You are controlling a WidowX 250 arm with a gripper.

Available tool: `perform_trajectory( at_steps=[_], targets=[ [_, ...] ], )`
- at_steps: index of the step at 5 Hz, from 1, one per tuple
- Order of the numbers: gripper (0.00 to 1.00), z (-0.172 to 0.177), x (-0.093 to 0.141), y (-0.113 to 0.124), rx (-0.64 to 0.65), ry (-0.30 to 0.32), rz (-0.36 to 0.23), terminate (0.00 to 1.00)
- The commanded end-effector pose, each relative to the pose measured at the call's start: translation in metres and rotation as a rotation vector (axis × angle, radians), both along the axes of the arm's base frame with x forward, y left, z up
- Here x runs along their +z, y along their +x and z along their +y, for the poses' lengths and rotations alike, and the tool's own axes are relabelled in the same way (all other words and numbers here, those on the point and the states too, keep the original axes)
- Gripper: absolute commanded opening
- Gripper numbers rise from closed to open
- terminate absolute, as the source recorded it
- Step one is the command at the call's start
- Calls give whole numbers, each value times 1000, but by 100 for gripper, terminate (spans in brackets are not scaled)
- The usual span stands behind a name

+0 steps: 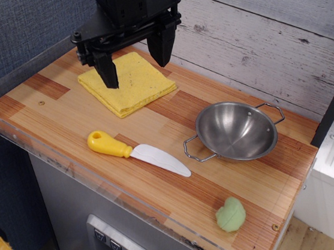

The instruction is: Place the knife onto the yellow piece of cloth.

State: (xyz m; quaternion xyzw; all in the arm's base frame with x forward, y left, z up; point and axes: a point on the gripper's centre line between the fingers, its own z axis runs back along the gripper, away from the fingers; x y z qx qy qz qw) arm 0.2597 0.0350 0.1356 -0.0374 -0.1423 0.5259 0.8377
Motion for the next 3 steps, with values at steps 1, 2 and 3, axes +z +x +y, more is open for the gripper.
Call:
perform_trajectory(
  at_steps=[1, 2, 3],
  targets=[
    [100, 0, 0, 0, 0, 0, 0, 0],
    [100, 8, -15, -7, 46, -10, -13, 0],
    [100, 15, -31, -14, 98, 5, -23, 0]
  ],
)
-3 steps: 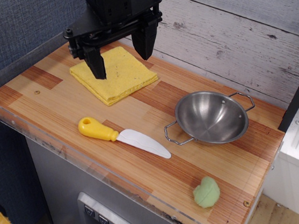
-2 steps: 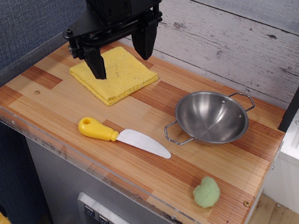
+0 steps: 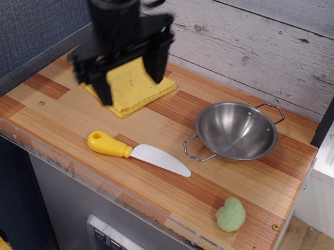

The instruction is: Place the knife onto the yellow piece of cloth.

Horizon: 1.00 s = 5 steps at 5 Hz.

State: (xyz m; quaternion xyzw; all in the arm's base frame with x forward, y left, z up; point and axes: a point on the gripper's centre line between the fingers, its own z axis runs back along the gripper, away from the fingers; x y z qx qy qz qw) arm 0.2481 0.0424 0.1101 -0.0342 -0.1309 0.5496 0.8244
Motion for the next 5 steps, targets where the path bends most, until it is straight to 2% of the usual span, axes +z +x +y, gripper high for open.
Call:
perform_trajectory(
  at_steps=[1, 4, 5],
  targets=[
    [100, 13, -23, -6, 72, 15, -22, 0],
    [100, 23, -73, 10, 81, 44, 57, 0],
    [100, 28, -83, 7, 95, 48, 82, 0]
  ],
)
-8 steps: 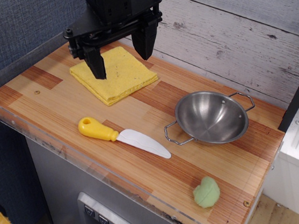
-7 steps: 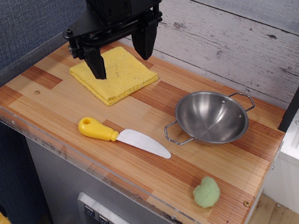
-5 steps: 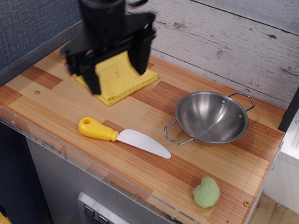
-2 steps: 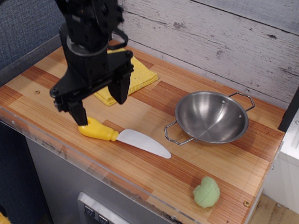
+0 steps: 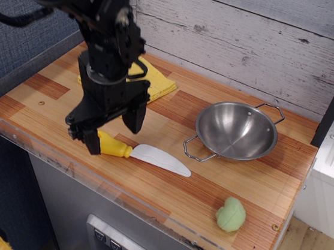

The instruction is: Place the knife onto the yellow piece of cloth.

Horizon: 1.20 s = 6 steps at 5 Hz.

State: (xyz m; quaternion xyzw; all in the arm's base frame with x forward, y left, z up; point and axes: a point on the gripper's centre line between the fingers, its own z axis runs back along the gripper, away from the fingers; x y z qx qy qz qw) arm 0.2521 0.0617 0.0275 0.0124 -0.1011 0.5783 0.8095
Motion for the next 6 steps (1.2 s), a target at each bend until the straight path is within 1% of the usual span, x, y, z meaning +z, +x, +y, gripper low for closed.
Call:
perform_trajectory(
  at_steps=[1, 2, 4, 5, 6],
  targets=[
    [100, -2, -7, 4, 29, 27, -1, 0],
    [0, -11, -17, 3, 22, 20, 11, 0],
    [0, -18, -14, 2, 23, 40, 15, 0],
    [0, -19, -12, 2, 31, 35, 4, 0],
    [0, -16, 1, 4, 49, 21, -22, 0]
  ],
)
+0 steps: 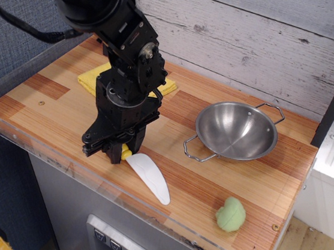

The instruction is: Place the knife onto the yellow piece of cloth.

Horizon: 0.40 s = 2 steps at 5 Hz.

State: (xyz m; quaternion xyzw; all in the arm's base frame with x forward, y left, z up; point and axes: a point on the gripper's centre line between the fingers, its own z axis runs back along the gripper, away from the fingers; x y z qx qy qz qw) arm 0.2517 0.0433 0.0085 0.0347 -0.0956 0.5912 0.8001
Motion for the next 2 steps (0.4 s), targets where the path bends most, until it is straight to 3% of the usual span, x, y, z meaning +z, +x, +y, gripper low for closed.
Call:
perform_trajectory(
  at_steps=[1, 2],
  targets=[
    [0, 21, 41, 10, 37, 5, -88, 0],
    [0, 42, 69, 17, 68, 22, -143, 0]
  ],
)
